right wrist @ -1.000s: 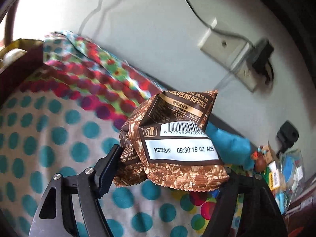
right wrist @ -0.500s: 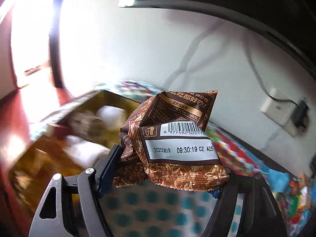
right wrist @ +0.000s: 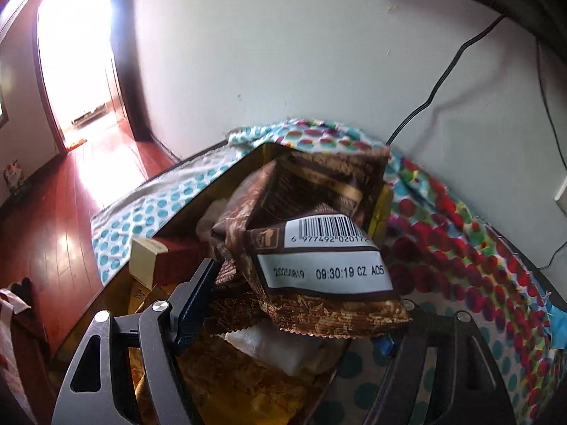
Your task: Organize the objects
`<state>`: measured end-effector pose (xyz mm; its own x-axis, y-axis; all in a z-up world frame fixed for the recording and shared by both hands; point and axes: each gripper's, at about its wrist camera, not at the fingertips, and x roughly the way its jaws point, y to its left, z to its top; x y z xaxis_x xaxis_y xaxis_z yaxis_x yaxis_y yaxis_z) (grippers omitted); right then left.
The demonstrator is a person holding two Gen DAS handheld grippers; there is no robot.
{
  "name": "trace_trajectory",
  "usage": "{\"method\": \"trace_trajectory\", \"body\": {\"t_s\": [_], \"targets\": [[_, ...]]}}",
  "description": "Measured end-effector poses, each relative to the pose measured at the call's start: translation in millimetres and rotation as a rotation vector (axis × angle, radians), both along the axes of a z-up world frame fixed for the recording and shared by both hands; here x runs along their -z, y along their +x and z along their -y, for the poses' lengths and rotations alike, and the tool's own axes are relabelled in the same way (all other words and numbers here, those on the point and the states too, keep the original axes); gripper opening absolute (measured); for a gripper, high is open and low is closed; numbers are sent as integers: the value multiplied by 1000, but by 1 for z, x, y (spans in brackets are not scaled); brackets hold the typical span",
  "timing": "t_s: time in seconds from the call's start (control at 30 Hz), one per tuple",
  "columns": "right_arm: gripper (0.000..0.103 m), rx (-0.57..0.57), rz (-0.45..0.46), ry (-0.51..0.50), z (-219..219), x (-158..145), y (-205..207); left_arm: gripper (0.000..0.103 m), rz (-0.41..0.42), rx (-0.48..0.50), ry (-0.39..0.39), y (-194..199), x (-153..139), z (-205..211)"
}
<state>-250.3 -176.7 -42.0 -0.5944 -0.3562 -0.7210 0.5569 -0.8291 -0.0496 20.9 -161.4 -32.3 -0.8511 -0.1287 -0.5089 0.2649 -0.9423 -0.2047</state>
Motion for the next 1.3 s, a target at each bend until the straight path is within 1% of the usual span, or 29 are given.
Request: {"method": "trace_trajectory", "body": {"t_s": [0.03, 0.07, 0.1, 0.17, 0.23, 0.27, 0.3, 0.33, 0.37, 0.43, 0.6, 0.67, 0.73, 0.8, 0.83, 0.87, 0.9, 0.97, 1.0, 1.03, 1.1, 1.17, 1.2, 1.23, 1.27, 1.3], "targets": [[61, -5, 14, 0, 2, 4, -1, 87, 5, 1, 7, -1, 1, 1], [53, -14, 53, 8, 5, 10, -4, 87, 11, 0, 12, -1, 2, 2], [53, -20, 83, 22, 7, 16, -7, 87, 13, 0, 16, -2, 2, 2], [54, -28, 77, 37, 9, 16, -8, 87, 11, 1, 12, -1, 2, 0], [57, -31, 71, 36, 9, 10, -5, 87, 3, 3, -5, 0, 0, -3], [63, -36, 72, 21, 8, 6, -3, 87, -4, 5, -11, 0, -1, -4], [79, -41, 69, 7, 4, 0, 0, 87, -12, 8, -17, 1, -2, -6], [90, -46, 66, -13, 0, -6, 5, 87, -18, 8, -23, 2, -3, -7], [103, -55, 65, -35, -5, -13, 10, 87, -24, 8, -31, 3, -5, -8], [103, -48, 32, -51, -18, -25, 26, 87, -29, 3, -49, 5, -7, -10], [103, 74, -91, -43, -48, -37, 67, 87, -36, -26, -105, 12, -15, -13], [103, 106, -106, -71, -65, -42, 79, 87, -34, -47, -110, 18, -23, -14], [103, 145, -116, -80, -73, -43, 90, 87, -25, -49, -89, 23, -30, -15], [103, 173, -120, -90, -78, -47, 103, 87, -21, -55, -110, 33, -37, -20], [103, 177, -125, -90, -80, -49, 107, 87, -8, -51, -119, 39, -40, -23], [103, 190, -154, -77, -85, -53, 114, 87, 0, -34, -109, 45, -45, -27], [103, 201, -178, -60, -88, -55, 118, 87, -11, -5, -91, 58, -53, -31], [103, 225, -200, -15, -99, -59, 116, 87, -24, 36, -89, 81, -65, -37], [103, 237, -203, -10, -106, -61, 115, 87, -32, 57, -90, 94, -70, -40], [103, 249, -208, -24, -118, -66, 115, 87, -43, 65, -101, 109, -75, -41], [103, 261, -215, -69, -138, -74, 122, 87, -54, 32, -138, 129, -83, -39], [103, 278, -210, -119, -155, -82, 138, 87, -77, -22, -129, 135, -88, -26], [103, 276, -205, -145, -160, -84, 147, 87, -67, -58, -121, 130, -88, -19], [103, 267, -201, -168, -164, -87, 160, 87, -39, -94, -111, 122, -87, -11], [103, 260, -202, -176, -164, -89, 171, 87, -9, -106, -95, 114, -85, -4], [103, 252, -208, -179, -164, -91, 183, 87, 10, -95, -73, 106, -84, 0]]}}
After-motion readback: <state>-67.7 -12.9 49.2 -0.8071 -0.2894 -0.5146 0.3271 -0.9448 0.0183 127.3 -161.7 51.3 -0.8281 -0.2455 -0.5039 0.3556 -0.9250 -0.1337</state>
